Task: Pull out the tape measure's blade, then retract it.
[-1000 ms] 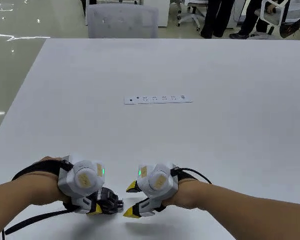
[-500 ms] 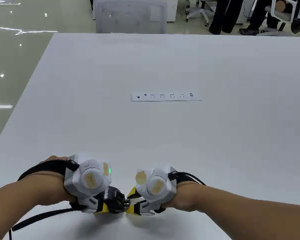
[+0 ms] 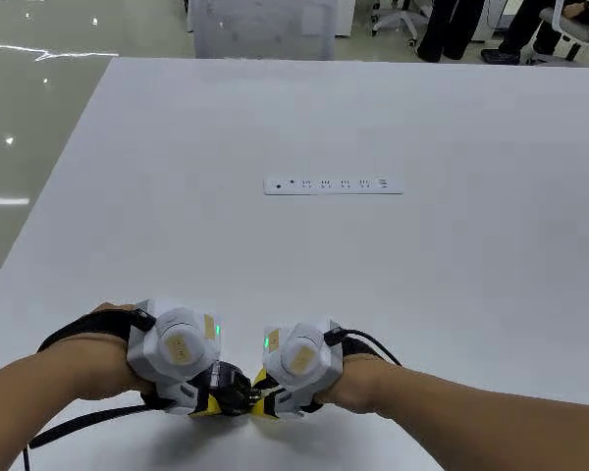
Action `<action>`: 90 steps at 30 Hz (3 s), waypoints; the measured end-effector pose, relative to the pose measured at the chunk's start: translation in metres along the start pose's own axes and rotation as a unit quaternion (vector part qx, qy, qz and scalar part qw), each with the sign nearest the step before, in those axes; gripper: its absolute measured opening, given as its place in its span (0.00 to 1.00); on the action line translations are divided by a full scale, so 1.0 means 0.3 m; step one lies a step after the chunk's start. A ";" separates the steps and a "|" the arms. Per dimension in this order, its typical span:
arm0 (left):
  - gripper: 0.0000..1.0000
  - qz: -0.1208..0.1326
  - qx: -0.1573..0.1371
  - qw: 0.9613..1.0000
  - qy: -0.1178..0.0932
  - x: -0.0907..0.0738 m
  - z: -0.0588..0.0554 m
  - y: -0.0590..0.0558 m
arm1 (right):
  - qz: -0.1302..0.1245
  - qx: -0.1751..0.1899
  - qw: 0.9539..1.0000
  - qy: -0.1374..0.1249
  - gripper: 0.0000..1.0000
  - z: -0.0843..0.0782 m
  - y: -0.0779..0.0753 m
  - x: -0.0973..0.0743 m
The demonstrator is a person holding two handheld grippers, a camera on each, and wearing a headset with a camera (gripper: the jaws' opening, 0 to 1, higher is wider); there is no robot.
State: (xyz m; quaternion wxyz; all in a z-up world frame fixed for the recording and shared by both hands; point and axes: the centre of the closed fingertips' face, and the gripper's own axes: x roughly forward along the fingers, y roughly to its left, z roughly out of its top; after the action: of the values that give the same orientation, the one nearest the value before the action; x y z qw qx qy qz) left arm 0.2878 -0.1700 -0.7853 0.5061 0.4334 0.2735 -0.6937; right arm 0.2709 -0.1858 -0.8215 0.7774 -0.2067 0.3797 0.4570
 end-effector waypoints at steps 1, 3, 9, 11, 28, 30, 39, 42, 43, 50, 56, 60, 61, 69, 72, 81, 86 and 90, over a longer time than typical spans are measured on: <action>0.32 0.000 0.000 1.000 0.000 0.000 -0.001 0.000 | 0.001 -0.001 1.000 -0.003 0.16 0.000 0.001 -0.001; 0.32 0.000 0.001 1.000 -0.001 -0.001 -0.002 0.000 | 0.003 -0.008 1.000 -0.009 0.16 0.003 0.002 0.000; 0.33 0.002 0.004 1.000 -0.001 0.001 -0.002 0.001 | 0.003 -0.002 1.000 -0.022 0.12 -0.001 -0.007 0.000; 0.34 0.007 0.016 1.000 0.007 0.008 -0.008 -0.005 | 0.005 -0.006 1.000 -0.013 0.12 0.002 -0.008 0.002; 0.34 0.004 0.016 0.999 0.030 0.023 -0.024 -0.003 | 0.009 -0.027 0.999 -0.015 0.11 -0.001 0.001 0.002; 0.34 0.002 0.018 0.999 0.029 0.023 -0.025 -0.005 | 0.011 -0.023 1.000 -0.017 0.11 0.001 0.005 0.000; 0.33 0.003 0.016 1.000 0.027 0.020 -0.029 -0.007 | 0.013 -0.029 0.999 -0.016 0.11 -0.025 -0.008 -0.021; 0.33 0.003 0.014 1.000 0.027 0.020 -0.029 -0.005 | 0.014 -0.026 0.999 -0.016 0.11 -0.036 -0.012 -0.032; 0.33 0.003 0.014 1.000 0.027 0.019 -0.029 -0.005 | 0.014 -0.024 0.999 -0.016 0.11 -0.040 -0.013 -0.033; 0.33 0.005 0.013 1.000 0.025 0.020 -0.028 -0.004 | 0.017 -0.041 0.999 0.004 0.14 -0.034 -0.009 -0.026; 0.33 0.007 0.010 1.000 0.024 0.020 -0.029 -0.005 | 0.021 -0.041 0.999 0.000 0.15 0.007 -0.005 0.008; 0.33 0.011 0.008 1.000 0.024 0.018 -0.031 -0.003 | 0.026 -0.030 0.999 0.000 0.14 -0.003 -0.011 0.007; 0.33 0.011 0.007 1.000 0.022 0.017 -0.031 -0.002 | 0.026 -0.026 0.999 -0.001 0.13 -0.003 -0.012 0.004; 0.34 0.009 0.012 1.000 0.019 0.015 -0.030 -0.003 | 0.033 -0.006 0.999 -0.007 0.13 -0.010 -0.007 -0.007; 0.34 0.009 0.009 1.000 0.019 0.014 -0.028 -0.002 | 0.032 -0.014 0.999 -0.008 0.13 -0.020 -0.013 -0.015; 0.34 0.008 0.007 1.000 0.019 0.013 -0.028 -0.001 | 0.029 -0.005 1.000 -0.008 0.13 -0.041 -0.018 -0.035; 0.34 0.009 0.006 1.000 0.020 0.014 -0.029 0.000 | 0.025 -0.001 1.000 -0.011 0.13 -0.052 -0.021 -0.042; 0.34 0.008 0.006 1.000 0.019 0.014 -0.030 0.000 | 0.024 0.001 1.000 -0.010 0.13 -0.059 -0.018 -0.052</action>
State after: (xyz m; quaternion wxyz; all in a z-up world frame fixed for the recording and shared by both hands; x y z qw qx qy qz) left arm 0.2901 -0.1647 -0.7932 0.5039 0.4520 0.2754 -0.6826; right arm 0.2638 -0.2090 -0.8208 0.7701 -0.1925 0.3772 0.4770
